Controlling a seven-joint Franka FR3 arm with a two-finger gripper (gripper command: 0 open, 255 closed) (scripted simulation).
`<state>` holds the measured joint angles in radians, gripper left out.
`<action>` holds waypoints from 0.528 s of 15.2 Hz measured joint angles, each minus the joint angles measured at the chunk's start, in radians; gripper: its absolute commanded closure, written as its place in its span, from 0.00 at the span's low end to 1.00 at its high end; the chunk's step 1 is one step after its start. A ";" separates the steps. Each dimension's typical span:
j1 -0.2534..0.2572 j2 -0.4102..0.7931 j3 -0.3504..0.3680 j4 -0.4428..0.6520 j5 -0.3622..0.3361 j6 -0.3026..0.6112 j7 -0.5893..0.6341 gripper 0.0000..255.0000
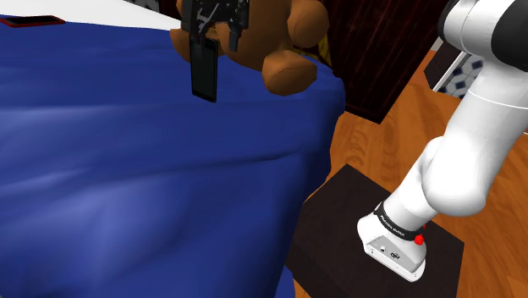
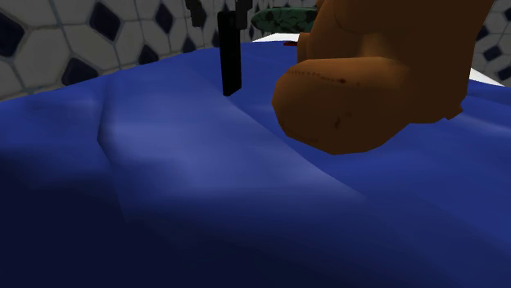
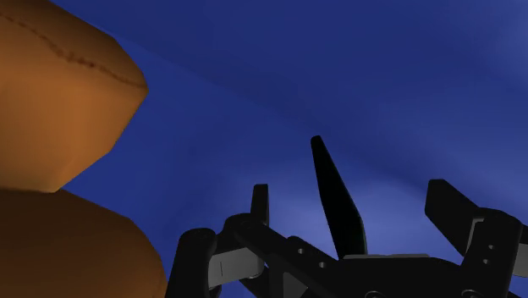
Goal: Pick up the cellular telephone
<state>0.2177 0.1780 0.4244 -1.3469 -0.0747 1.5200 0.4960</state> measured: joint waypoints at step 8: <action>-0.003 -0.012 -0.001 -0.033 0.005 0.023 -0.002 1.00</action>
<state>0.2142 0.1661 0.4238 -1.3799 -0.0695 1.5434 0.4942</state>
